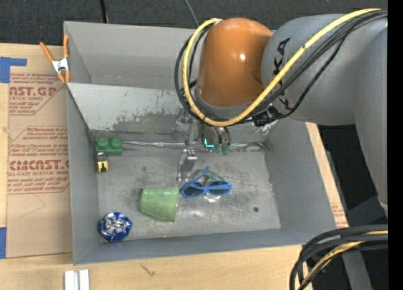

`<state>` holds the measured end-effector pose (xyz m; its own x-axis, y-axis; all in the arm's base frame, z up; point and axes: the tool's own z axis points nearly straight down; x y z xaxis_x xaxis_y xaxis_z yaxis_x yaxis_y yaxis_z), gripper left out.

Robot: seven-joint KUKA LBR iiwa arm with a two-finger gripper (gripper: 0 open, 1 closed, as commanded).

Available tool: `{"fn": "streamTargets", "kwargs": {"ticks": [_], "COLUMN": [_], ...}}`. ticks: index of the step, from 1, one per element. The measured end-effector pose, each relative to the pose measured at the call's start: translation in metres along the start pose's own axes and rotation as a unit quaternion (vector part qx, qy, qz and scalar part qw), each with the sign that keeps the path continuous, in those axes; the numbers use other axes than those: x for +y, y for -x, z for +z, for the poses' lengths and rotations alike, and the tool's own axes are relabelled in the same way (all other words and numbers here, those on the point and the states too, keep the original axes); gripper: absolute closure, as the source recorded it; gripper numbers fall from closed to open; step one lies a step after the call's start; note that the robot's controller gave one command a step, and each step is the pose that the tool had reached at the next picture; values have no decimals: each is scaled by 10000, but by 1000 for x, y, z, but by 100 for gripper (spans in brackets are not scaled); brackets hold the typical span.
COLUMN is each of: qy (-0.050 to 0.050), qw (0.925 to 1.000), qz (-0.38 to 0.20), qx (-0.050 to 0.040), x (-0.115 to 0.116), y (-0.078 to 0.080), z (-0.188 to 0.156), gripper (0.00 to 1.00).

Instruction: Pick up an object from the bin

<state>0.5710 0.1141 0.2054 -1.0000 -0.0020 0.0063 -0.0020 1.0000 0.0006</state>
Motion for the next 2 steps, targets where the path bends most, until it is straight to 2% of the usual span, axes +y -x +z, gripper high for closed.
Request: {"fn": "streamTargets", "kwargs": {"ticks": [1, 2], "qy": [10, -18], "qw": [10000, 9999], "qz": [26, -146], "qx": [-57, -39], "x": [-9, -77], "y": [-24, -47], "z": [131, 89], "gripper": [0, 0]}}
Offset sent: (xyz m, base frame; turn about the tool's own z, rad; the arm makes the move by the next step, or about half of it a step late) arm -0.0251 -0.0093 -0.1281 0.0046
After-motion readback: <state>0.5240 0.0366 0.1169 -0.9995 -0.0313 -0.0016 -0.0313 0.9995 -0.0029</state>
